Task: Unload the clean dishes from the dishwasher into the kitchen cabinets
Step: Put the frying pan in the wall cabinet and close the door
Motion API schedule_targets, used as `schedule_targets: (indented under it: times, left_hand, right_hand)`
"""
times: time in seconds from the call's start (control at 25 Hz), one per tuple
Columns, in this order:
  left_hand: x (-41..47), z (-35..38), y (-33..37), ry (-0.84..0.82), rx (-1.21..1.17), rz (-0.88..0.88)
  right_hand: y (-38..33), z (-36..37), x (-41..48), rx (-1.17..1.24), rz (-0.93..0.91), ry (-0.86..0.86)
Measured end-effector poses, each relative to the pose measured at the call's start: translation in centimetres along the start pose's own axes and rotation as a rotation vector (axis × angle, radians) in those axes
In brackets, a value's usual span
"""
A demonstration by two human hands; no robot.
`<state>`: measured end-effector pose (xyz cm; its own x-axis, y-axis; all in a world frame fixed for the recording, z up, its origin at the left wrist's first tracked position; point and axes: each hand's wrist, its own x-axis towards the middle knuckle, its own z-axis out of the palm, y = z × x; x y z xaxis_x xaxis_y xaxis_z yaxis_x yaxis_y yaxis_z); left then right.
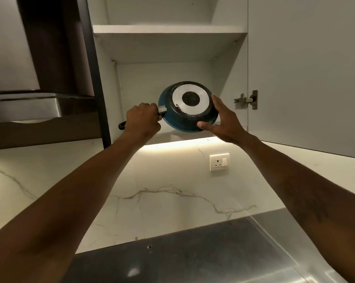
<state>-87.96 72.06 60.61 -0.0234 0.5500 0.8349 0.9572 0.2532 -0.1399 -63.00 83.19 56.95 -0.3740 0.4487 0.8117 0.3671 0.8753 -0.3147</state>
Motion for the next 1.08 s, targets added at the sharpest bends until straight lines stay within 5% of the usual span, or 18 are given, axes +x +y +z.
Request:
schedule_targets:
  times: [0.6,1.08]
  left_hand:
    - [5.0,6.6,-1.7,-0.323,0.046,-0.145]
    - [7.3,9.4,-4.2,-0.531,0.042,-0.193]
  right_hand:
    - [4.9,5.9,9.3,0.061,0.156,-0.43]
    - [6.3,9.1,11.7,-0.058,0.193,-0.534]
